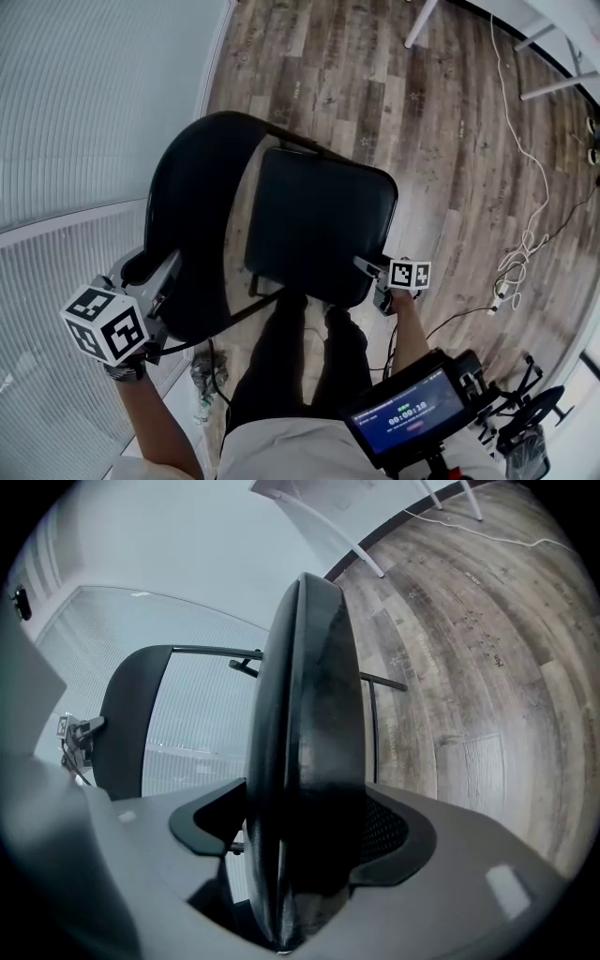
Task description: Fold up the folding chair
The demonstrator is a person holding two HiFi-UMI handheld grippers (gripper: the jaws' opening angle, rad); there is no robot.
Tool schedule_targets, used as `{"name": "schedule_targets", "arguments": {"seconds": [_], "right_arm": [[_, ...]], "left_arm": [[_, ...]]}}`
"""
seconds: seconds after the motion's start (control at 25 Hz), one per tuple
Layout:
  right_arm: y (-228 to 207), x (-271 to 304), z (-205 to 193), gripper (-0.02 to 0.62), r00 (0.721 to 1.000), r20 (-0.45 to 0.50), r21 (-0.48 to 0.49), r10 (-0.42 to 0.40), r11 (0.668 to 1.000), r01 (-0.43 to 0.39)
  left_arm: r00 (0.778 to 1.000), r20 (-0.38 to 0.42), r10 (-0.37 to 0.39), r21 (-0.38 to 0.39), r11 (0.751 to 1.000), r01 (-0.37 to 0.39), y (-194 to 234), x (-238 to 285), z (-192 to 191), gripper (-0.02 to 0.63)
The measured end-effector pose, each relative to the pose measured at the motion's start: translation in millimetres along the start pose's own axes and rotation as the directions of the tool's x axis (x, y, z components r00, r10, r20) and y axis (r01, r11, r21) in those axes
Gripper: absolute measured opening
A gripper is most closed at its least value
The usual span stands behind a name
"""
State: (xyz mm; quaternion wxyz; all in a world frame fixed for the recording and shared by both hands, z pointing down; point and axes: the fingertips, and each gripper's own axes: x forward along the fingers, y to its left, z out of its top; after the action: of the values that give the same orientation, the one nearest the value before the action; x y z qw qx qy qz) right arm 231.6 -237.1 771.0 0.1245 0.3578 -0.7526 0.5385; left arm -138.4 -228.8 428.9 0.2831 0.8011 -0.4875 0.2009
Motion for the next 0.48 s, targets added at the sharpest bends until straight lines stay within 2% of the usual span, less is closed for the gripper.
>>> {"name": "schedule_targets", "arguments": {"seconds": [0.48], "right_arm": [[16, 1, 1, 0.345, 0.999, 0.020, 0.009, -0.045, 0.999, 0.045]], "left_arm": [[0.999, -0.024, -0.039, 0.022, 0.999, 0.039, -15, 5, 2, 0.094]]}}
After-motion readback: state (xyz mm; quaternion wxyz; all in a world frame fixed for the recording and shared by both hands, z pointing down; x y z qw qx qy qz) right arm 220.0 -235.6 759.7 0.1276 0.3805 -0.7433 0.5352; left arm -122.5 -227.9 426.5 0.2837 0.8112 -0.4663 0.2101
